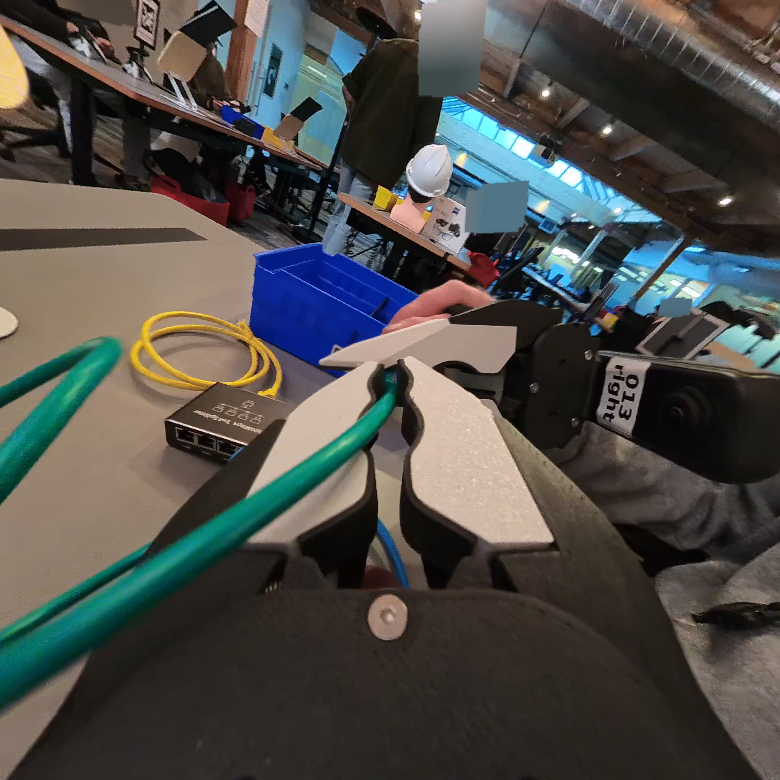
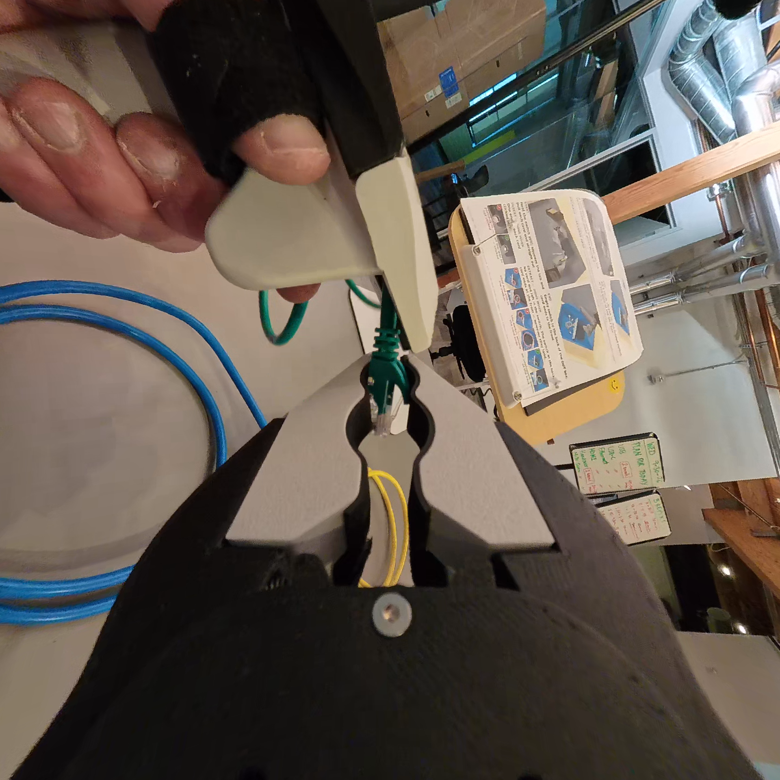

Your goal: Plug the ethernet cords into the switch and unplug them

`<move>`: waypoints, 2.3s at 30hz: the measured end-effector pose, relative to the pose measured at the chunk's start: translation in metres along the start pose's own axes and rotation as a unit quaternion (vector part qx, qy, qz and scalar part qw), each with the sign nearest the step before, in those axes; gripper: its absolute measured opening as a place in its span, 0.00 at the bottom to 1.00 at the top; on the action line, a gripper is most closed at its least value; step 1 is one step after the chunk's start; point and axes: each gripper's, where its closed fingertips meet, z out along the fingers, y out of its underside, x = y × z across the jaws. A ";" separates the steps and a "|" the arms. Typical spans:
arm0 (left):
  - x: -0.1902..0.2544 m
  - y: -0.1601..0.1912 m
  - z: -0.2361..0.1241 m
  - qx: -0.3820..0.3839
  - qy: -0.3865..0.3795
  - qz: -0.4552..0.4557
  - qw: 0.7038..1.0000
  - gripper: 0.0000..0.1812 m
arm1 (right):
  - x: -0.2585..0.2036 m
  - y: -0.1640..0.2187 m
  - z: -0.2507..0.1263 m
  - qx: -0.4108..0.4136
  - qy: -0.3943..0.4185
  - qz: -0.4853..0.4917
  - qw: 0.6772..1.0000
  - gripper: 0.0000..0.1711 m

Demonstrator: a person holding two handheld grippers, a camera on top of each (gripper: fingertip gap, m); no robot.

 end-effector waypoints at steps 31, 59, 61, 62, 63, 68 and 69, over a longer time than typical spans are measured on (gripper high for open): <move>0.011 -0.012 -0.005 -0.001 -0.010 0.103 0.995 0.08 | 0.013 0.005 -0.006 0.007 0.008 0.002 1.000 0.02; -0.004 -0.015 -0.006 -0.006 -0.081 0.146 0.986 0.07 | 0.013 -0.006 -0.010 0.024 0.012 -0.016 1.000 0.07; -0.003 -0.014 -0.005 -0.004 -0.082 0.140 0.987 0.07 | 0.013 -0.006 -0.010 0.022 0.016 -0.018 0.999 0.06; -0.003 -0.013 -0.005 -0.006 -0.081 0.138 0.987 0.07 | 0.014 -0.006 -0.010 0.022 0.019 -0.019 0.999 0.03; -0.002 -0.012 -0.004 -0.005 -0.081 0.137 0.987 0.06 | 0.015 -0.006 -0.010 0.022 0.019 -0.018 0.999 0.03; 0.000 -0.014 -0.003 0.002 -0.081 0.136 0.987 0.07 | 0.018 -0.006 -0.011 0.024 0.022 -0.009 0.999 0.02; 0.000 -0.014 -0.003 0.000 -0.081 0.140 0.987 0.07 | 0.018 -0.006 -0.012 0.025 0.022 -0.008 0.999 0.02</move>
